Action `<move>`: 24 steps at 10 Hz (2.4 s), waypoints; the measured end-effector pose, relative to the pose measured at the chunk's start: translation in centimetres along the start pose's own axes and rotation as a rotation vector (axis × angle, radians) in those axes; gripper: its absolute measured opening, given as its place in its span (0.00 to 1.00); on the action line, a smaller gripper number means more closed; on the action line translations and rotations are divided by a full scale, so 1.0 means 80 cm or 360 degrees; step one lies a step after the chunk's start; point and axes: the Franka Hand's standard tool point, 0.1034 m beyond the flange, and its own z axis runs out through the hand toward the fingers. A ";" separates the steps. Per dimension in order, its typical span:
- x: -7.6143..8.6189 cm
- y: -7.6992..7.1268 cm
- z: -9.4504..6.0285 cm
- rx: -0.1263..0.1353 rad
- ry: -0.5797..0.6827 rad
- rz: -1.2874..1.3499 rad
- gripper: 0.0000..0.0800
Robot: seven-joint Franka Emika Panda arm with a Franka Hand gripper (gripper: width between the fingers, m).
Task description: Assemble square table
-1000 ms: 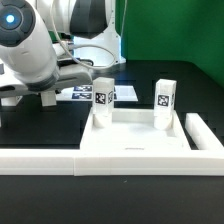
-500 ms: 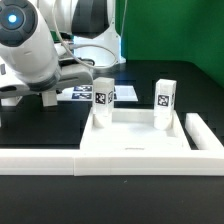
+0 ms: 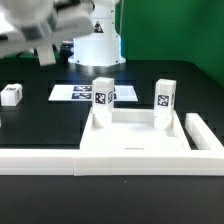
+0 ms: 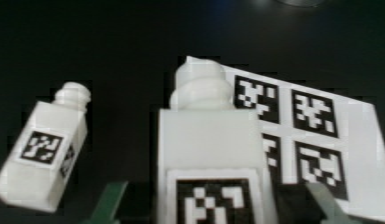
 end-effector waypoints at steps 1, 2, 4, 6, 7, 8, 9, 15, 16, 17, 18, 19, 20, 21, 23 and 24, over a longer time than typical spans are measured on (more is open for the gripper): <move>0.005 0.001 0.004 -0.0008 0.0023 -0.0019 0.36; 0.013 0.004 0.002 -0.0013 0.0101 -0.0025 0.36; 0.013 0.002 -0.008 -0.0040 0.0318 -0.0011 0.36; 0.018 -0.071 -0.084 -0.0065 0.0569 0.0062 0.36; 0.019 -0.100 -0.105 -0.0088 0.0700 0.0128 0.36; 0.020 -0.130 -0.136 -0.0139 0.0856 0.0161 0.36; 0.014 -0.140 -0.148 -0.0170 0.0978 0.0143 0.36; 0.034 -0.131 -0.151 -0.0244 0.1445 0.0163 0.36; 0.034 -0.131 -0.151 -0.0244 0.1445 0.0163 0.36; 0.034 -0.131 -0.151 -0.0244 0.1445 0.0163 0.36; 0.034 -0.131 -0.151 -0.0244 0.1445 0.0163 0.36; 0.034 -0.131 -0.151 -0.0244 0.1445 0.0163 0.36; 0.034 -0.131 -0.151 -0.0244 0.1445 0.0163 0.36; 0.034 -0.131 -0.151 -0.0244 0.1445 0.0163 0.36; 0.034 -0.131 -0.151 -0.0244 0.1445 0.0163 0.36; 0.034 -0.131 -0.151 -0.0244 0.1445 0.0163 0.36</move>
Offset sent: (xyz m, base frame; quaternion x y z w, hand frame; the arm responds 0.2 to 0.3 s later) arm 0.0000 0.0000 0.0000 0.0000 0.1296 0.0000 0.9916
